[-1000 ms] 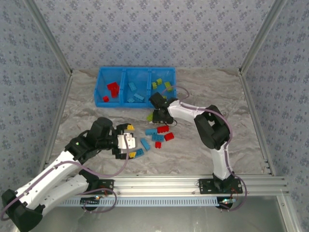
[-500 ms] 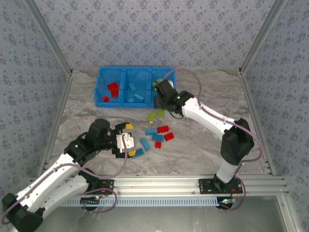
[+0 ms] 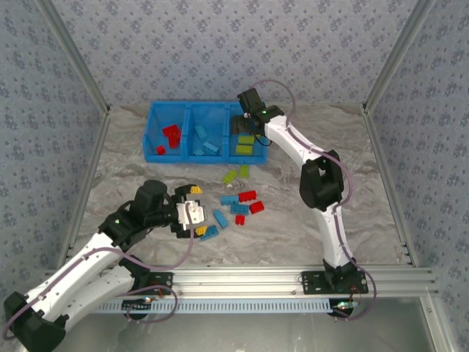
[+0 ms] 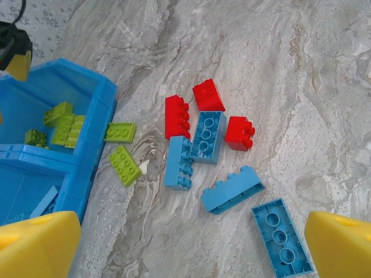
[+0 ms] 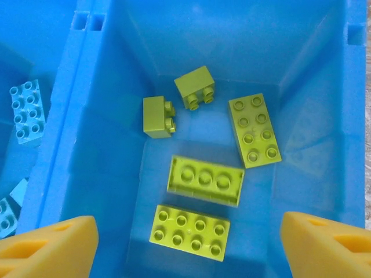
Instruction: Sort the legos into containers by color
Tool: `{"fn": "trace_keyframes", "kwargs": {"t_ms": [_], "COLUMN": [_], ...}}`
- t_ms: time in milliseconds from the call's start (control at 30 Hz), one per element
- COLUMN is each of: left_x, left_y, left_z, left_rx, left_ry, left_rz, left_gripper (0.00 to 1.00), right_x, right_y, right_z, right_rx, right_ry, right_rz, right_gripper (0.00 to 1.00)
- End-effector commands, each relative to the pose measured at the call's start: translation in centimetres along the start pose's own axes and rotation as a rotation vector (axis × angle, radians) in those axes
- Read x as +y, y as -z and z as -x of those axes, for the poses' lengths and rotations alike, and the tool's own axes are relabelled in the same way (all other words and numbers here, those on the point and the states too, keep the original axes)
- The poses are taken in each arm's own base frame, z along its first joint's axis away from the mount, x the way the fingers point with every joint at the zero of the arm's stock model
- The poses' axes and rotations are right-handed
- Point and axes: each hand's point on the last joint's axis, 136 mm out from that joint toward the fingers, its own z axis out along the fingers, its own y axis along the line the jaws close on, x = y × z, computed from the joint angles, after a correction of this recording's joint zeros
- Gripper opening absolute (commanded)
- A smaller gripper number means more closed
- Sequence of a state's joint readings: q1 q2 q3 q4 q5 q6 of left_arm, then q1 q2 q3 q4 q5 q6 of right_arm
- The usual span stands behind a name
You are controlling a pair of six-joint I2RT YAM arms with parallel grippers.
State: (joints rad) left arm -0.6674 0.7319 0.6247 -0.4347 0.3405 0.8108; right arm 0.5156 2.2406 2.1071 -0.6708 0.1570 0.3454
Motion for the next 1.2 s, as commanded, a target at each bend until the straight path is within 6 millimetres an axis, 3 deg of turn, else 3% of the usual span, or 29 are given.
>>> {"fn": "trace_keyframes", "kwargs": {"t_ms": [0, 133, 233, 300, 400, 500, 600, 700, 767, 867, 1000, 1100, 1167], "left_x": [0.2, 0.1, 0.0, -0.2, -0.4, -0.5, -0.8, -1.4, -1.7, -1.9, -2.0, -2.0, -2.1], "left_y": [-0.3, -0.3, -0.2, -0.2, -0.3, -0.2, 0.1, 0.2, 0.1, 0.0, 0.0, -0.1, 0.0], "left_z": [-0.2, -0.2, -0.1, 0.0, 0.3, 0.7, 1.0, 1.0, 0.7, 0.6, 0.5, 0.4, 0.3], "left_rx": [-0.001, -0.003, -0.011, -0.019, -0.037, -0.06, -0.082, -0.102, -0.098, -0.093, -0.092, -0.088, -0.086], "left_ry": [0.009, 0.015, 0.009, 0.002, -0.003, 0.001, -0.002, -0.028, -0.038, -0.046, -0.044, -0.048, -0.054], "left_rz": [0.004, -0.002, -0.008, -0.017, -0.028, -0.044, -0.065, -0.094, -0.103, -0.113, -0.118, -0.118, -0.117], "left_gripper": [0.99, 0.99, 0.99, 0.99, 0.99, 0.99, 0.99, 0.99, 0.99, 0.99, 0.99, 0.99, 0.99], "right_x": [0.4, 0.2, -0.3, -0.6, -1.4, -1.4, -2.1, -3.1, -2.5, -1.5, -2.3, -1.6, -0.4], "right_y": [4.4, 9.2, 12.9, 15.2, 16.7, 17.0, 16.0, 15.3, 14.7, 13.4, 11.3, 10.2, 9.7], "right_z": [2.1, 1.7, -0.7, -3.3, -8.1, -12.8, -18.1, -21.2, -22.7, -23.9, -23.7, -24.9, -23.8], "right_rx": [-0.044, -0.073, -0.09, -0.097, -0.075, -0.013, 0.114, 0.213, 0.264, 0.307, 0.361, 0.431, 0.405], "right_ry": [0.036, 0.041, 0.048, 0.043, 0.034, 0.062, 0.168, 0.23, 0.27, 0.34, 0.505, 0.64, 0.697], "right_rz": [0.016, 0.034, 0.033, 0.03, 0.02, 0.062, 0.08, 0.062, 0.107, 0.161, 0.071, 0.093, 0.124], "right_gripper": [0.85, 0.86, 0.89, 0.91, 0.96, 0.99, 0.99, 0.99, 0.97, 0.92, 0.82, 0.81, 0.82]}}
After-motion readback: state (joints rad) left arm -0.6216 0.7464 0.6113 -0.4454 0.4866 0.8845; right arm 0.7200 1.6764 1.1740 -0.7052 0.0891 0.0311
